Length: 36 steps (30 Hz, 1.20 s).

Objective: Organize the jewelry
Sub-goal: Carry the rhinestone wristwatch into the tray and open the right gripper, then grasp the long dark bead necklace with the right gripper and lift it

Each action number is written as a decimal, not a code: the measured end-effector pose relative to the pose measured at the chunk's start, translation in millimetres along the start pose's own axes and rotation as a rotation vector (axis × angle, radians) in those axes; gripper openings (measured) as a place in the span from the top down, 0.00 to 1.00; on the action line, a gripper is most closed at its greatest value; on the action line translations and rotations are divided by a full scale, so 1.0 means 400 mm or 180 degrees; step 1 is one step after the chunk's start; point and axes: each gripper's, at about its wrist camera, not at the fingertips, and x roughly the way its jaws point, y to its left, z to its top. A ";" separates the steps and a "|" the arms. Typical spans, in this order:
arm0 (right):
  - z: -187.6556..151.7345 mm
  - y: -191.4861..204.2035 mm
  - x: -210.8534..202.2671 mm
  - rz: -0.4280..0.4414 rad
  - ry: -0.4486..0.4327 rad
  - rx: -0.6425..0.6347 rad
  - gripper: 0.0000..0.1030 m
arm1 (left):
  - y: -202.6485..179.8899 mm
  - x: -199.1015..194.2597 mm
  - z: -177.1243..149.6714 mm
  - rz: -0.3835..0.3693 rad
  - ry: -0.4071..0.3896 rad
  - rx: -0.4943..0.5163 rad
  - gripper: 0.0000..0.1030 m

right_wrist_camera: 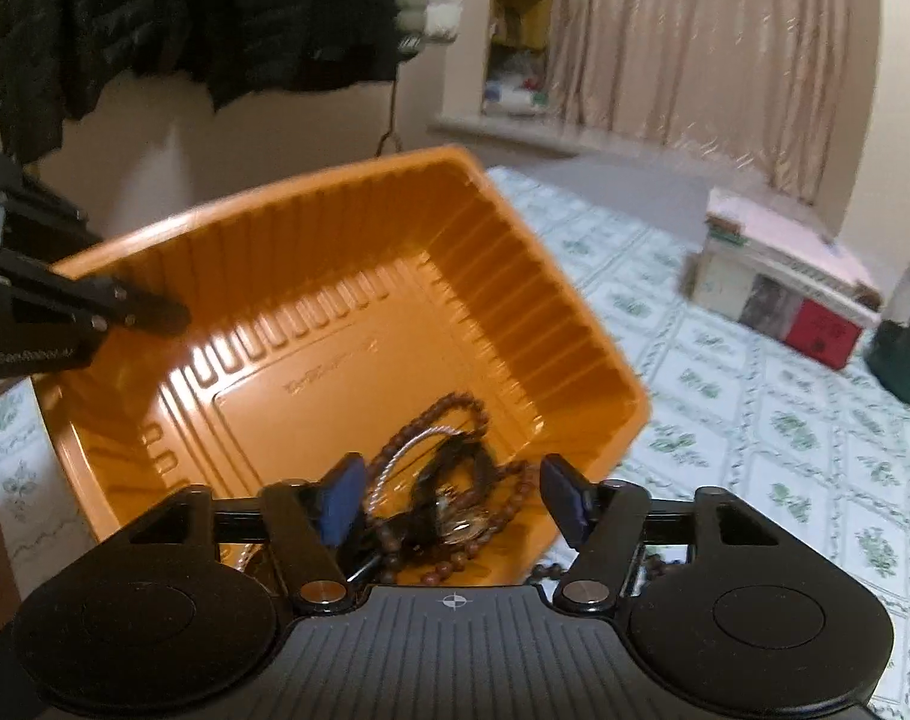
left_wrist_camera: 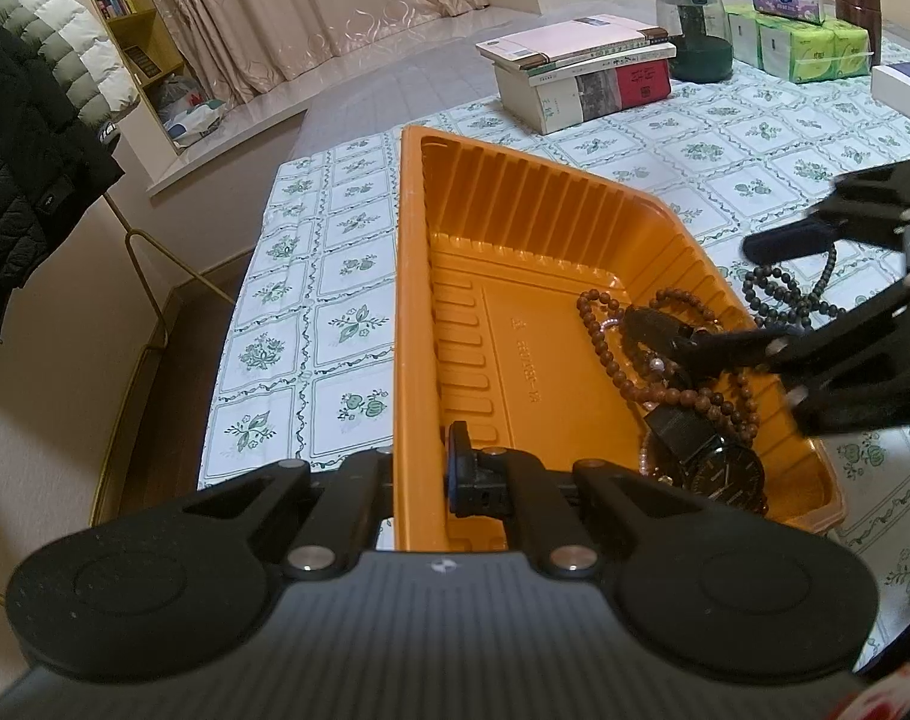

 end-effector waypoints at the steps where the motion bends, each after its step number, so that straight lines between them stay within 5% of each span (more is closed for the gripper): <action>1: -0.007 -0.009 -0.014 -0.0036 -0.0026 0.0070 0.38 | -0.001 0.001 0.000 0.0002 -0.0001 0.0002 0.96; 18: -0.257 -0.158 -0.224 -0.0753 0.0251 0.0879 0.38 | -0.003 -0.004 -0.001 0.0013 -0.0022 0.0004 0.96; 26: -0.280 -0.182 -0.238 -0.0797 0.0229 0.0927 0.38 | -0.002 -0.006 -0.002 0.0012 -0.0021 0.0003 0.96; 30: -0.268 -0.190 -0.213 -0.0764 0.0274 0.0859 0.57 | -0.003 -0.006 -0.001 0.0014 -0.0023 0.0008 0.96; 36: -0.255 -0.203 -0.171 -0.0728 0.0386 0.0733 0.65 | -0.002 -0.006 -0.002 0.0014 -0.0016 0.0006 0.96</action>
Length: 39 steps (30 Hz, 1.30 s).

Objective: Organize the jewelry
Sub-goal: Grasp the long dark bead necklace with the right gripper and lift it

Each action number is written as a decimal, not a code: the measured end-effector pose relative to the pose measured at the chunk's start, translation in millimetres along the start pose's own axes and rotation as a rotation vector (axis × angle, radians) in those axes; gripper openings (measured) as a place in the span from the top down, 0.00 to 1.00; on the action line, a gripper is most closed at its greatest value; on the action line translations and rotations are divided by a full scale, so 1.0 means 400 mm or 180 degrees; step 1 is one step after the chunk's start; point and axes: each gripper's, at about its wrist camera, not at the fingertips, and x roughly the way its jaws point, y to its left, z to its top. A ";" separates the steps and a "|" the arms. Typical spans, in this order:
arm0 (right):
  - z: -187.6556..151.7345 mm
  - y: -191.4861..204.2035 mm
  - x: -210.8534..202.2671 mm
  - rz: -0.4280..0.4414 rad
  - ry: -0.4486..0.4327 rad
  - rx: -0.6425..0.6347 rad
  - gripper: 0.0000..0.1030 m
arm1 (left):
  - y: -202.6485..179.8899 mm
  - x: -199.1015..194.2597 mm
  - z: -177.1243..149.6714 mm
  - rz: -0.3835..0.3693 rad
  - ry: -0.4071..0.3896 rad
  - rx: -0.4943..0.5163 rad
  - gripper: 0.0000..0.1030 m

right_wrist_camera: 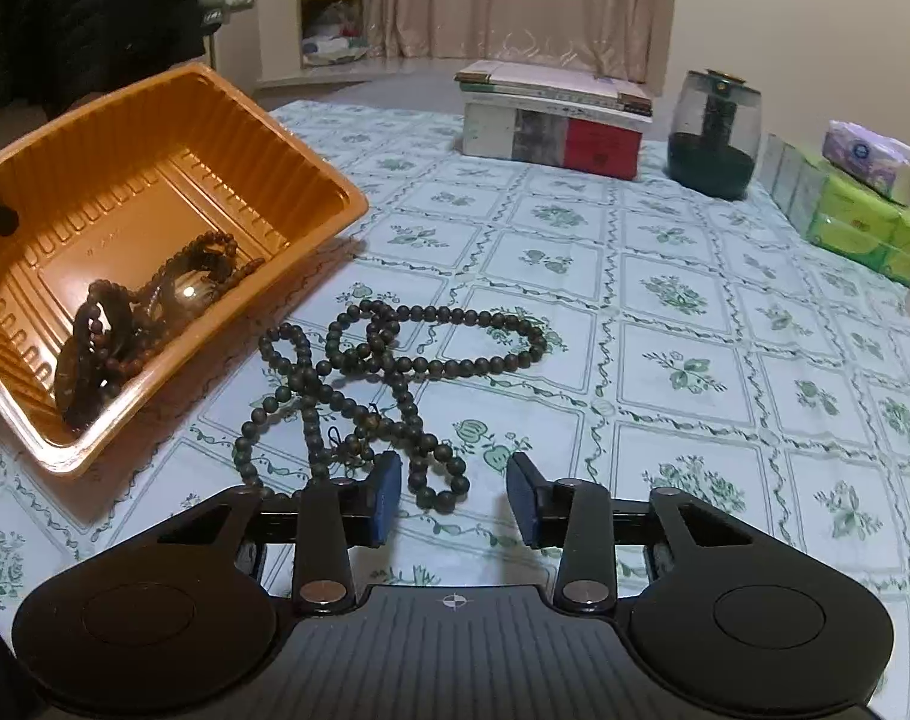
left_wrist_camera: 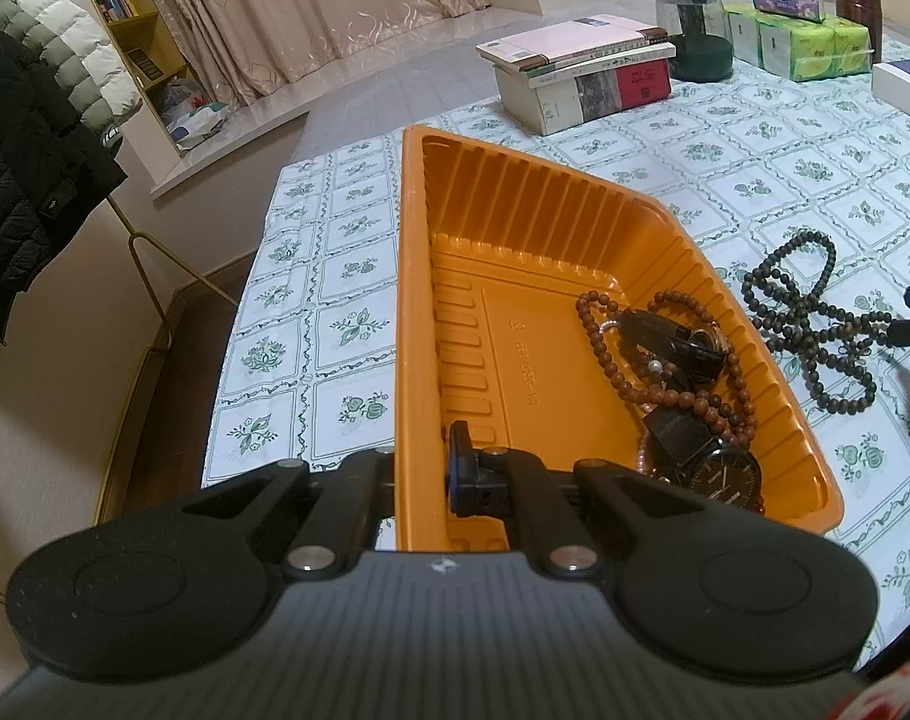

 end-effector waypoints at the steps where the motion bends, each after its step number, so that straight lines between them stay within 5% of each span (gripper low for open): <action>1: 0.002 0.000 0.006 0.0000 0.0008 -0.0022 0.68 | 0.000 -0.001 0.000 0.0000 0.0002 0.0000 0.96; 5: 0.007 -0.001 0.033 0.0000 0.0077 -0.0065 0.74 | 0.001 -0.001 -0.001 0.0000 0.0001 0.0000 0.96; 9: 0.010 0.000 0.034 0.0037 0.0123 -0.0098 0.94 | 0.004 0.001 -0.002 -0.0003 0.0006 -0.0004 0.96; 21: 0.062 -0.041 -0.107 -0.0406 -0.0175 -0.0306 0.95 | 0.005 0.002 -0.004 -0.0005 -0.0001 0.0004 0.96; 39: 0.260 -0.132 -0.374 -0.1061 -0.0880 -0.1076 0.95 | 0.004 -0.006 0.000 -0.0001 -0.0010 0.0035 0.95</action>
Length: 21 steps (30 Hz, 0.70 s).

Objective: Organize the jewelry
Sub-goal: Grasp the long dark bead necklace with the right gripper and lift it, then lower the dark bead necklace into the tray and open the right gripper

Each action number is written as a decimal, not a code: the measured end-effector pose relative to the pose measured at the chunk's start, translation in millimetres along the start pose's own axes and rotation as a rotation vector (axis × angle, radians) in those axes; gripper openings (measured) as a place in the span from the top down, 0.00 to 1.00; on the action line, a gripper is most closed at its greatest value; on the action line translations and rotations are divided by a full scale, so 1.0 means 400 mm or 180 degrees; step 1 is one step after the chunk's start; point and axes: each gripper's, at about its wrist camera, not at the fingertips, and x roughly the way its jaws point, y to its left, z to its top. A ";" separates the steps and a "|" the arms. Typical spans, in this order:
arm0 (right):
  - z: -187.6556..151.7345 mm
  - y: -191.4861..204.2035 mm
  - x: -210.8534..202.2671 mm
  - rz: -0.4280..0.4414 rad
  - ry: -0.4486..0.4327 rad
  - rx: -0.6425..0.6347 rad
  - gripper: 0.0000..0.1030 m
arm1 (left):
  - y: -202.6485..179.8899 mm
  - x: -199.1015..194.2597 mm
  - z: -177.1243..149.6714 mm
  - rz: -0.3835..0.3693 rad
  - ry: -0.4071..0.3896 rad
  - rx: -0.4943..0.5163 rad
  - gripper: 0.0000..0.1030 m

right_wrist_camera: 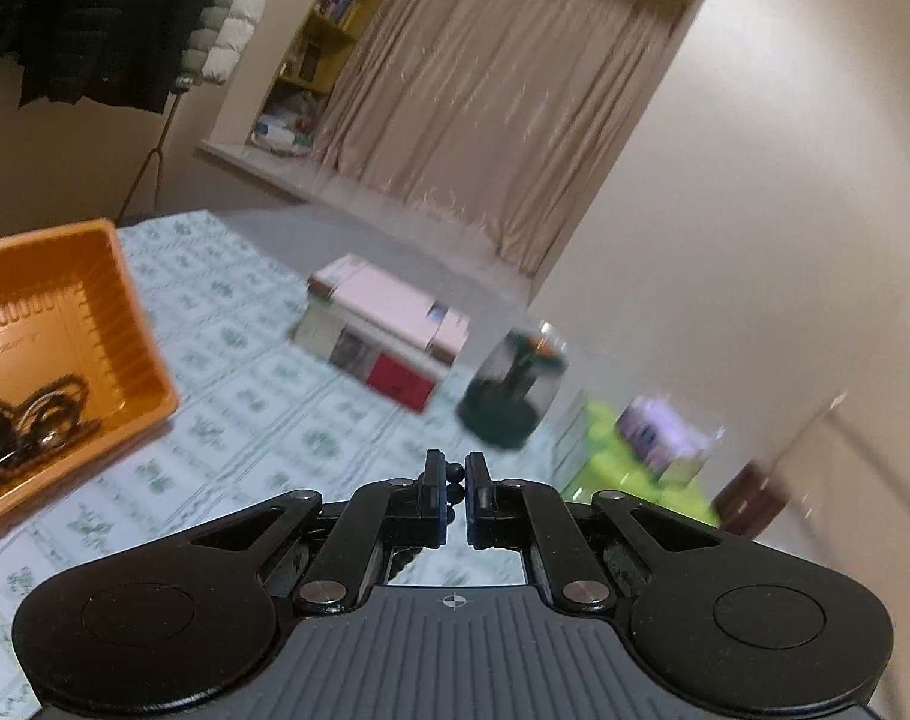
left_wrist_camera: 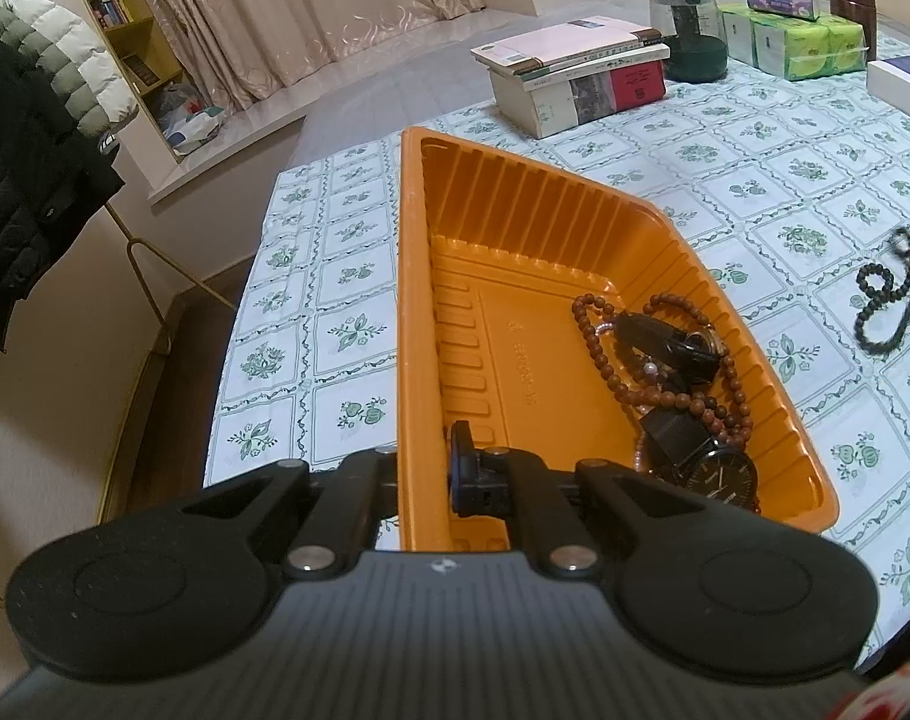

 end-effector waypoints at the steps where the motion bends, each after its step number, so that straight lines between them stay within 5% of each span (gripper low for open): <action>1: 0.013 -0.007 -0.006 -0.0024 -0.0041 -0.0052 0.95 | 0.001 0.000 0.000 0.0000 0.0001 0.0001 0.95; 21: 0.252 0.000 -0.049 0.0006 -0.0788 -0.0658 0.95 | -0.004 0.000 0.005 -0.0014 0.0003 0.0026 0.95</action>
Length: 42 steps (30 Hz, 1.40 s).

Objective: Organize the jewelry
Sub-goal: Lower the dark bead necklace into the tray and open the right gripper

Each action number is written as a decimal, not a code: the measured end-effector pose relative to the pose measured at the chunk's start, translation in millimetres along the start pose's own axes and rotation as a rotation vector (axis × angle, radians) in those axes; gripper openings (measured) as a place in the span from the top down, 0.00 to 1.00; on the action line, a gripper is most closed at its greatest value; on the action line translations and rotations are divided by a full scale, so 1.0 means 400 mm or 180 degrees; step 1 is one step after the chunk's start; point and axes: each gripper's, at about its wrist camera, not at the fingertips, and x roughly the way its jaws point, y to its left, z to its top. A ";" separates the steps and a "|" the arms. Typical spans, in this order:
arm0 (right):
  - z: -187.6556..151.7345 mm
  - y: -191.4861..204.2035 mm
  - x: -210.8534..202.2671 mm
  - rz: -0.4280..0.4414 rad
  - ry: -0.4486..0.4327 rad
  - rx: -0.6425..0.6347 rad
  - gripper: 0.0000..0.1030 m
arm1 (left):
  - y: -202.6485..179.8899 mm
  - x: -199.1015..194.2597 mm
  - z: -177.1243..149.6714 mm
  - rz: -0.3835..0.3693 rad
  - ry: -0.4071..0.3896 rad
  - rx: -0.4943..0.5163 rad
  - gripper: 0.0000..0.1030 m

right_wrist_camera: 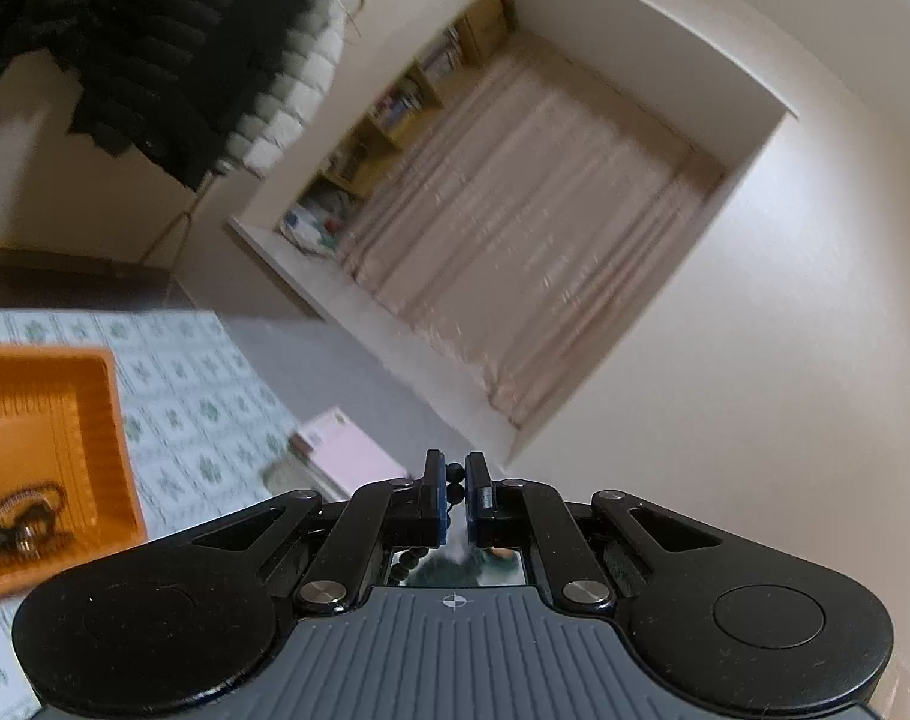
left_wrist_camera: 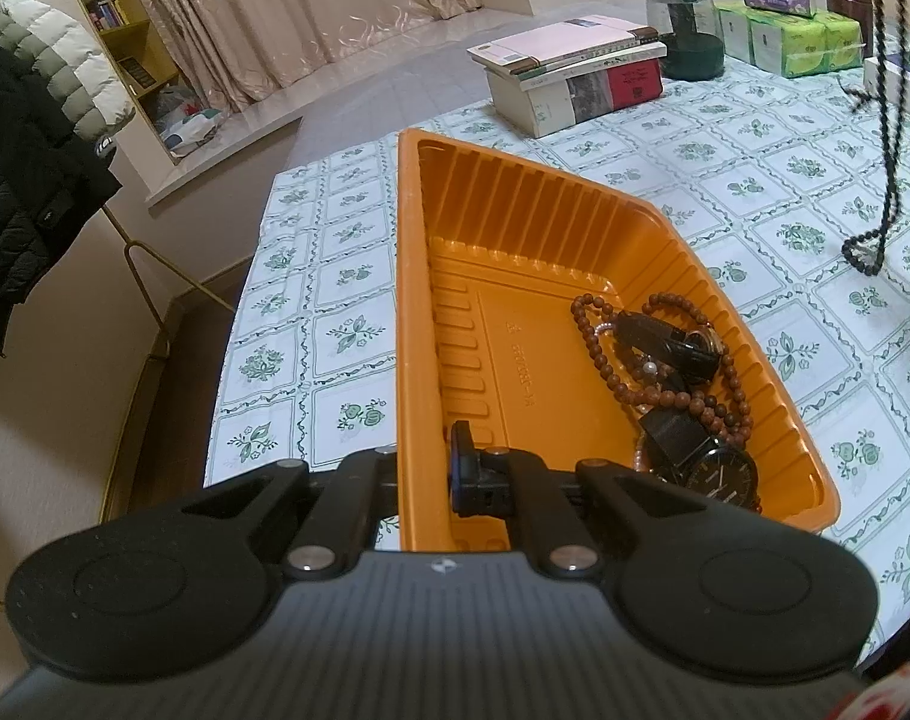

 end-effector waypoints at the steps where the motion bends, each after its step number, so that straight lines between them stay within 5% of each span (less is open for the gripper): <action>1: 0.014 0.004 0.002 0.0020 -0.0046 -0.0018 0.95 | 0.000 0.001 -0.001 -0.0002 -0.0001 -0.0001 0.95; 14: 0.251 0.090 0.020 0.0472 -0.0757 -0.0198 0.95 | 0.007 0.007 -0.007 -0.0044 -0.0008 -0.0027 0.95; 22: 0.332 0.167 0.043 0.0708 -0.0958 -0.0233 0.95 | 0.011 0.010 -0.010 -0.0061 -0.0020 -0.0065 0.95; 35: 0.286 0.411 0.217 0.1874 -0.0269 -0.0095 0.95 | 0.021 0.014 -0.016 -0.0090 -0.0019 -0.0136 0.95; 42: 0.229 0.466 0.281 0.2092 0.0118 -0.0103 0.95 | 0.024 0.018 -0.021 -0.0098 -0.0014 -0.0157 0.95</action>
